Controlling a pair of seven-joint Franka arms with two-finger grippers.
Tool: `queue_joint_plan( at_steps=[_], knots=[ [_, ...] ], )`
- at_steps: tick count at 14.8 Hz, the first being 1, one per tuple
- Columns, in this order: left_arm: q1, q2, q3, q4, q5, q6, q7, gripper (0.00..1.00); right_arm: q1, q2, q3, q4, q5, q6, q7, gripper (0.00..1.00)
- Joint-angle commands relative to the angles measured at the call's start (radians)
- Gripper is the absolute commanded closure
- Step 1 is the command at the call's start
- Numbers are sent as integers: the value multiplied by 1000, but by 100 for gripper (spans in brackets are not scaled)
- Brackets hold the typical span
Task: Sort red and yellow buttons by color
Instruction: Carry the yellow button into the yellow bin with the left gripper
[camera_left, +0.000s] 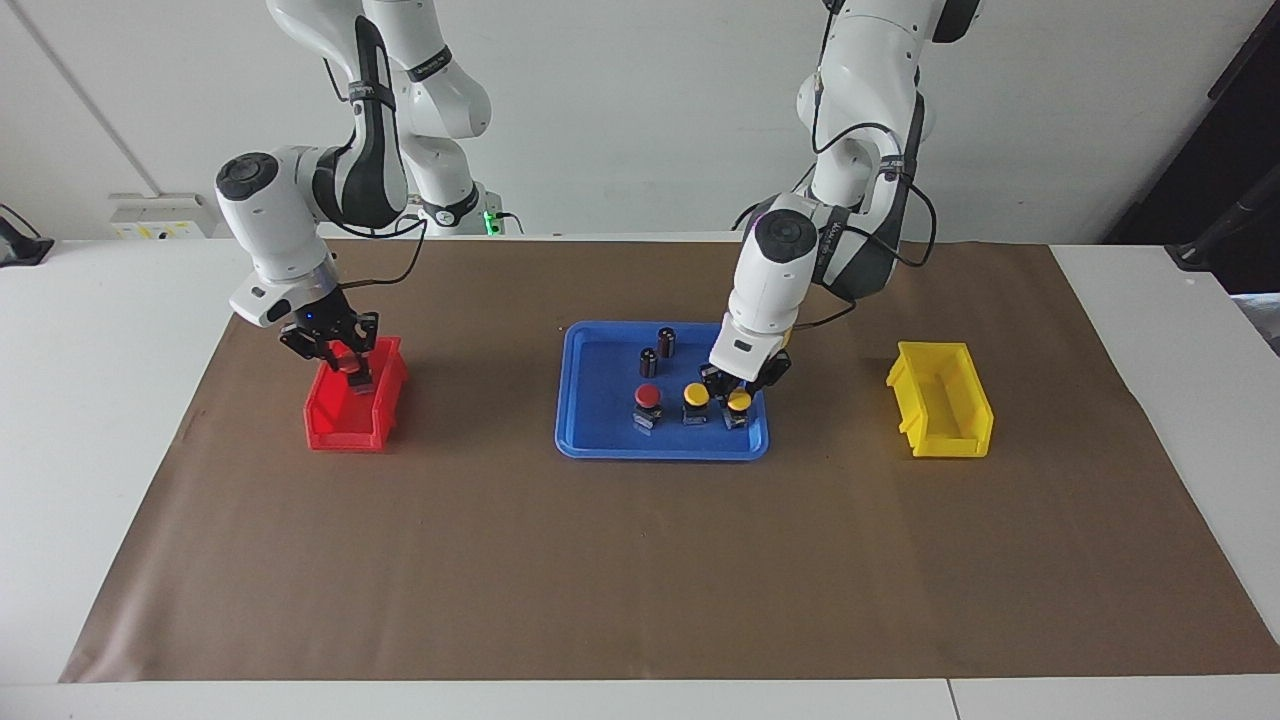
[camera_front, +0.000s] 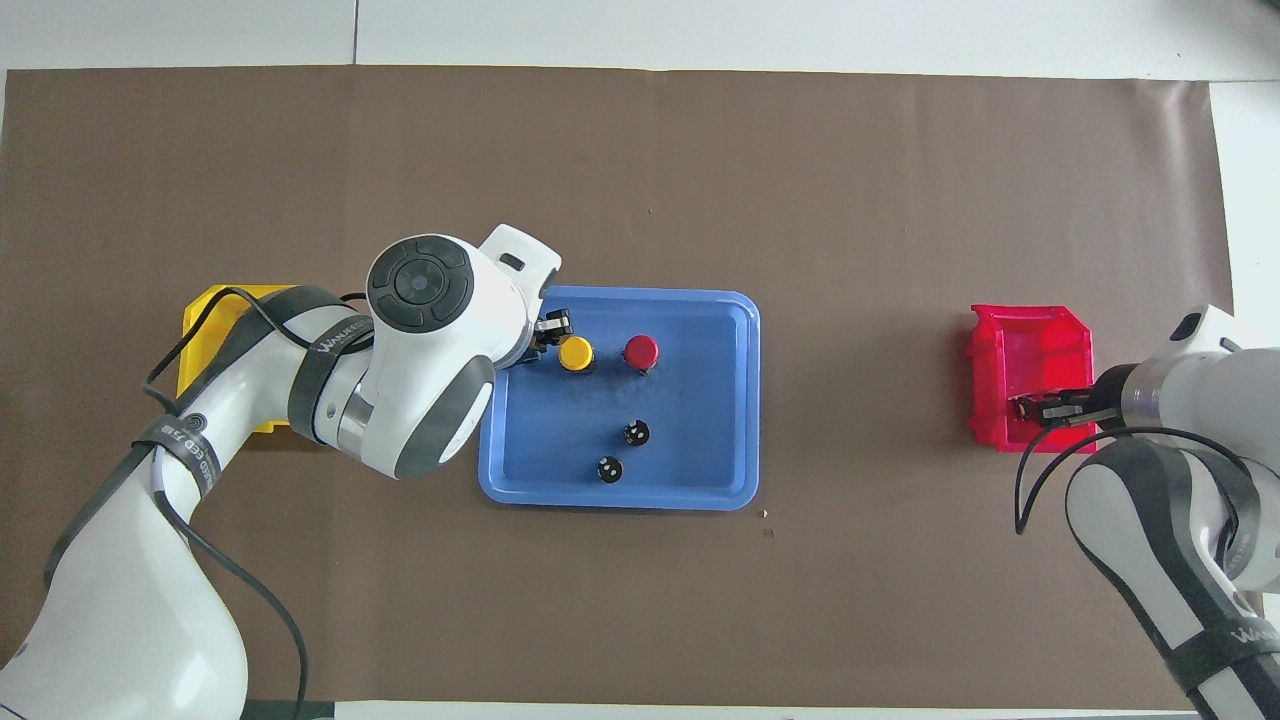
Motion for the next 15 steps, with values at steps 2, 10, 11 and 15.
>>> queue_joint_plan(
  at_steps=[2,10,11,15],
  knots=[
    [-5,-51,16,75,28,-190,-1,99,-12,-23,12,-39,22,42,-24,79],
    [386,-217,17,60,-29,-399,658,99,-6,2,12,75,25,-84,-32,40],
    [432,-220,17,45,-30,-388,721,99,-5,20,12,150,25,-163,-28,35],
    [540,-273,17,-87,-41,-321,819,99,107,124,18,469,24,-430,146,27]
  ],
)
